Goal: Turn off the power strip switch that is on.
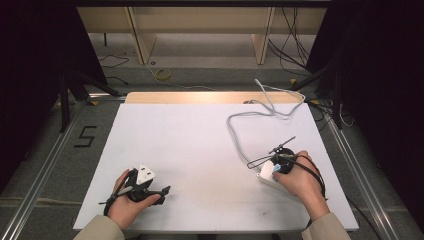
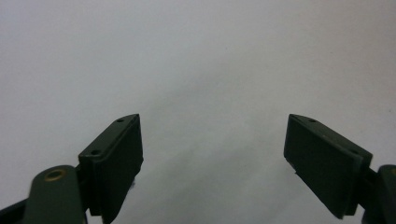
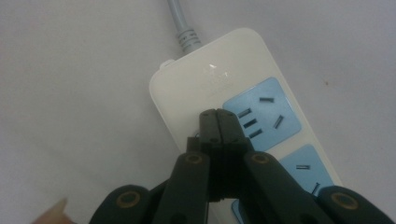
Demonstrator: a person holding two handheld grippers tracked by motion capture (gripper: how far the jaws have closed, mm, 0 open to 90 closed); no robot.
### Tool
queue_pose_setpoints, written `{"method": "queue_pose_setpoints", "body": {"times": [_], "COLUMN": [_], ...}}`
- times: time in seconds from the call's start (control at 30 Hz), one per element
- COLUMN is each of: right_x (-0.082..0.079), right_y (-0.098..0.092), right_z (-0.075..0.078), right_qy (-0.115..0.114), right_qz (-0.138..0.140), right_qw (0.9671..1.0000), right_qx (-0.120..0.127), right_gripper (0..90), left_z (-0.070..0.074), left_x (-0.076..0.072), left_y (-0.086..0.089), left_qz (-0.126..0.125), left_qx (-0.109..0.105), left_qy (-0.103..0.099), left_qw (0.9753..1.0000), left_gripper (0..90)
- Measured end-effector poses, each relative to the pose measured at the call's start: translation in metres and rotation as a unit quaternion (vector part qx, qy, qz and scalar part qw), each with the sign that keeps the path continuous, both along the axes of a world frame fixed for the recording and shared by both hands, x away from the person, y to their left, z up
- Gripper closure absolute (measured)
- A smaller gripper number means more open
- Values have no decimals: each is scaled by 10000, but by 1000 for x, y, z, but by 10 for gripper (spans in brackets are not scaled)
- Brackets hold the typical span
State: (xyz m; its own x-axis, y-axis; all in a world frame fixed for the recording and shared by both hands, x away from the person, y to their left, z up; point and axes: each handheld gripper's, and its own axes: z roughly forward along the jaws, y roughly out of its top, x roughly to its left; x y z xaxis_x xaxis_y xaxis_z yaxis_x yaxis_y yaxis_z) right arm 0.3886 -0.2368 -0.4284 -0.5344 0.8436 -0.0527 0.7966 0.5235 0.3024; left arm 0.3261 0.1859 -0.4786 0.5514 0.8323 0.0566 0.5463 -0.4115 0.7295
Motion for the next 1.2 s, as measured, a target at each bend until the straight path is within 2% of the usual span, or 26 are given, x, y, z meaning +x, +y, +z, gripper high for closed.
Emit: {"method": "queue_pose_setpoints", "body": {"times": [0.4,0.5,0.53,0.8,1.0,1.2], "right_x": [0,-1,-1,-2,-2,-3], "right_y": [0,-1,-2,-2,0,-1], "right_z": [0,3,3,3,5,6], "right_qy": [-22,-98,-58,-190,-376,-526], "right_qz": [-15,6,9,37,77,181], "right_qw": [10000,9999,10000,9997,9990,9975], "right_qx": [16,57,4,123,225,439], "right_gripper": [900,900,900,900,900,900], "left_z": [0,0,0,0,0,0], "left_x": [0,0,0,0,0,0], "left_y": [0,0,0,0,0,0], "left_qz": [-10,-18,-16,-9,1,0], "left_qx": [14,16,22,10,-1,-5], "left_qy": [5,7,3,4,2,-4], "left_qw": [10000,10000,10000,10000,10000,10000], "left_gripper": [193,193,194,194,194,195]}}
